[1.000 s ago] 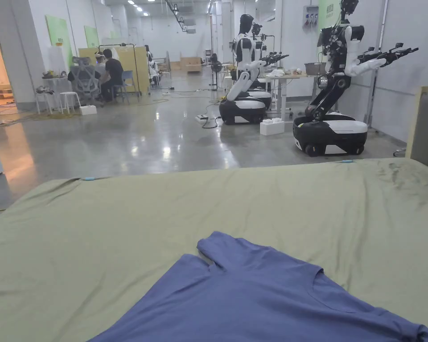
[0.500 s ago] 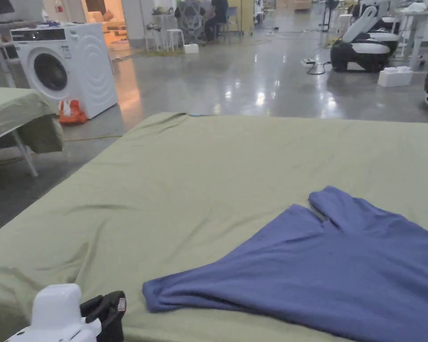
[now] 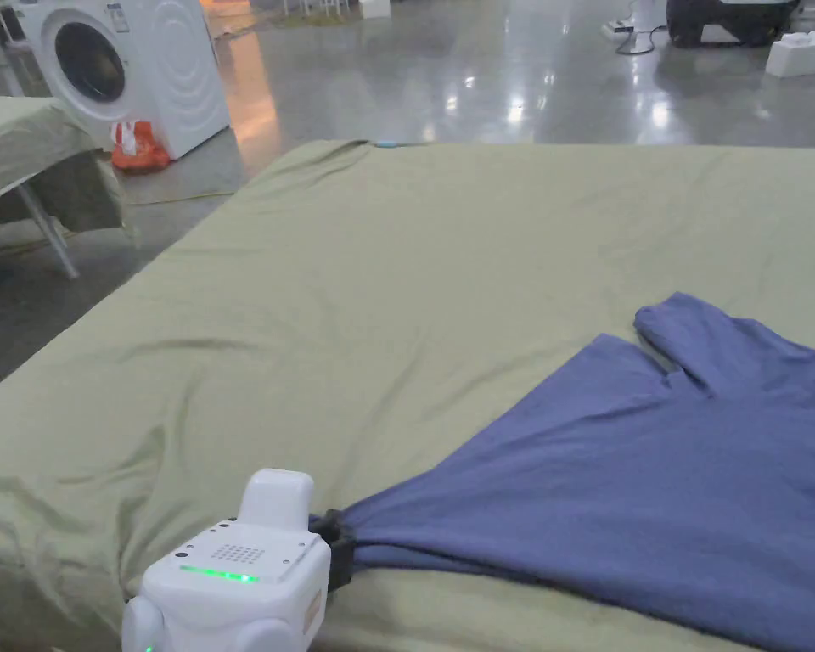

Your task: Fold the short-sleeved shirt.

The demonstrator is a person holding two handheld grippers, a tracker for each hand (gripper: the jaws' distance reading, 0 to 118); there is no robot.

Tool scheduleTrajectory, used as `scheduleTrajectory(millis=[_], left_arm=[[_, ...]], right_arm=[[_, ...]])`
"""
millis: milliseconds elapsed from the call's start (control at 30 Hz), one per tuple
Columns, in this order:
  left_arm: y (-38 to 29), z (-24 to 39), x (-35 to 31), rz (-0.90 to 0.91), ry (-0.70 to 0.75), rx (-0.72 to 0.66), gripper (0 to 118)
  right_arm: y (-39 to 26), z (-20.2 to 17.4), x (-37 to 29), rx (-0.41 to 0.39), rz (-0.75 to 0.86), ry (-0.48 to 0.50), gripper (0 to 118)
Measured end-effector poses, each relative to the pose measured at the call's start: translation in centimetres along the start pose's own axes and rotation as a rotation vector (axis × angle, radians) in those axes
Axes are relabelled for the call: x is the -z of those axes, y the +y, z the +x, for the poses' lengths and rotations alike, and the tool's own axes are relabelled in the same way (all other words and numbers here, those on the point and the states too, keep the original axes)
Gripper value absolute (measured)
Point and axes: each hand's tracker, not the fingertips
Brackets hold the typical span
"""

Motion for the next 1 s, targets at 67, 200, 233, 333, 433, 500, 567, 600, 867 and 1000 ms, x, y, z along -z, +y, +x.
scheduleTrajectory(millis=[67,200,233,333,433,500,567,600,867,1000], left_arm=[[-0.6,0.5,-1.6,0.028,0.004,0.033,2],[-0.4,-0.7,-3.8,0.072,-0.103,-0.079,2],[0.1,-0.9,-4.6,0.09,-0.086,-0.067,2],[1.4,-1.6,-6.3,0.141,-0.117,-0.133,2],[1.5,-1.1,-7.5,0.168,-0.128,-0.158,2],[1.7,-0.7,-7.2,0.181,-0.102,-0.133,2],[2.1,-0.7,-6.9,0.165,-0.111,-0.118,2],[2.1,-0.5,-6.4,0.157,-0.115,-0.115,2],[1.9,-0.5,-5.5,0.114,-0.107,-0.127,2],[1.7,-0.6,-5.3,0.105,-0.122,-0.146,2]], right_arm=[[0.1,0.3,0.9,-0.016,-0.013,0.004,2],[1.3,0.7,4.0,-0.059,-0.035,0.033,2],[1.7,1.0,5.0,-0.074,-0.041,0.052,2],[3.2,1.8,9.9,-0.074,-0.071,0.121,2],[5.1,3.3,17.7,-0.1,-0.108,0.121,33],[6.0,4.6,24.1,-0.131,-0.18,0.07,109],[6.1,5.6,31.4,-0.153,-0.302,0.115,117],[5.9,6.1,35.0,-0.146,-0.376,0.15,117],[2.1,8.3,50.5,-0.074,-0.586,0.131,37],[2.8,7.9,47.3,-0.089,-0.545,0.191,5]])
